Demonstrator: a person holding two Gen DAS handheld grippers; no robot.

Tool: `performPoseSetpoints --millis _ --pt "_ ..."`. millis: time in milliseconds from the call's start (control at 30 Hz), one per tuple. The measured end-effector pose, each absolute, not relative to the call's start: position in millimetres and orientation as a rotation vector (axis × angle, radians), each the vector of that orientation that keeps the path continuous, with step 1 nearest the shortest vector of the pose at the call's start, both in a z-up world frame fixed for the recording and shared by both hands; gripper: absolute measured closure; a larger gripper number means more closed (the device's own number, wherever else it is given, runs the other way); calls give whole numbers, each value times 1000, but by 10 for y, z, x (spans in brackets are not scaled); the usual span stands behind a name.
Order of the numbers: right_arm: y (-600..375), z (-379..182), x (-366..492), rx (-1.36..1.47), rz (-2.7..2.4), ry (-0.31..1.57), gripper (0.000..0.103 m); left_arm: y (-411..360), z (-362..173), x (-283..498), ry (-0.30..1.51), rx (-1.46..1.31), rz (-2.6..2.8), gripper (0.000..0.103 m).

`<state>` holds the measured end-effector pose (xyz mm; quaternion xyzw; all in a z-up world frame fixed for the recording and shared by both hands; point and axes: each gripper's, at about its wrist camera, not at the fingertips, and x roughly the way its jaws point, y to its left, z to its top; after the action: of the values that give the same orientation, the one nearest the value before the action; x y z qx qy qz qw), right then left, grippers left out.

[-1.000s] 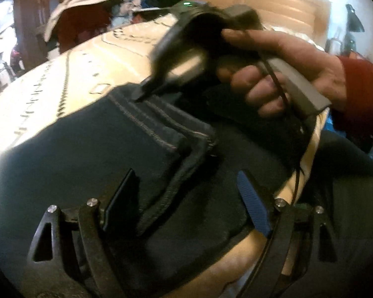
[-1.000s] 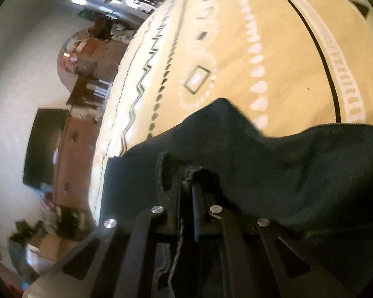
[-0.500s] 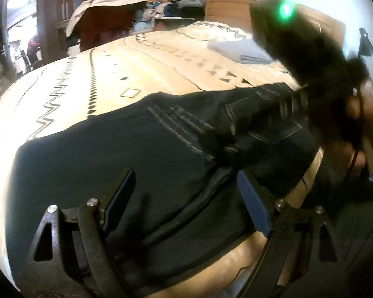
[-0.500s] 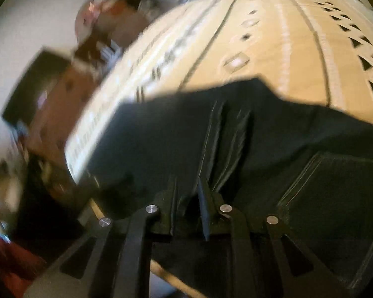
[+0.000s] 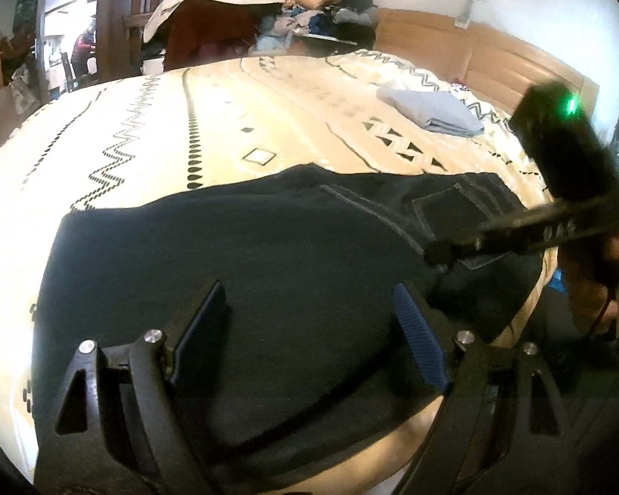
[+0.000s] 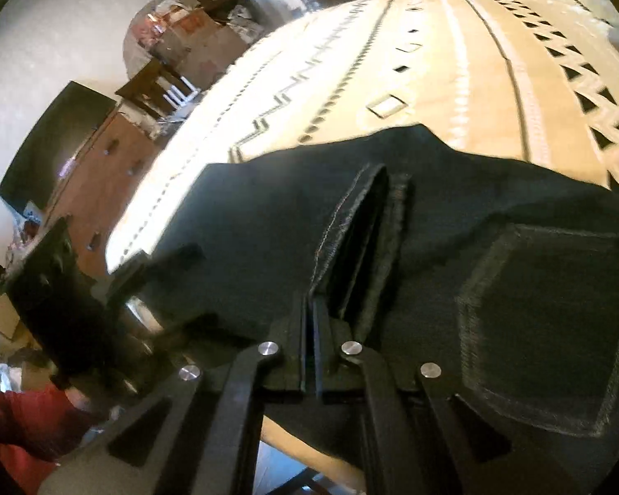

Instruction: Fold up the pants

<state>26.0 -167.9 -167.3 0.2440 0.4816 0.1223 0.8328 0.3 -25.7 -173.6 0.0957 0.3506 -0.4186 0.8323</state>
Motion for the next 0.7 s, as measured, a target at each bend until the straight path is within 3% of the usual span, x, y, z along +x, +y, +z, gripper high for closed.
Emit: performPoseSetpoints --millis 200,267,367,400,433,500,600,633,667,700 --pt "-1716 -1839 200 505 278 1093 100 -107 -1767 123 782 184 -835 19" --pt "-1740 -1739 182 475 272 1095 94 34 -1685 182 773 167 -800 19" --pt "-1859 -1564 212 471 246 1057 71 341 -1553 345 749 121 -723 19" --pt "-1924 -1537 265 495 231 1041 52 454 -1529 426 749 93 -696 19" --pt "-1969 -1569 337 521 219 1041 42 593 -1512 530 750 55 -657 19" --pt "-1993 -1706 496 569 225 1083 38 771 -1523 685 759 8 -600 19" --pt "-1877 -1998 647 571 202 1186 40 1009 -1538 822 773 -74 -546 19" --pt "-1845 -2003 643 546 180 1187 46 1041 -1541 829 772 -83 -539 19" --pt "-1824 -1975 627 526 164 1183 55 1050 -1547 830 771 -82 -538 19" --pt "-1812 -1947 610 561 179 1178 86 1050 -1554 829 772 -77 -537 19"
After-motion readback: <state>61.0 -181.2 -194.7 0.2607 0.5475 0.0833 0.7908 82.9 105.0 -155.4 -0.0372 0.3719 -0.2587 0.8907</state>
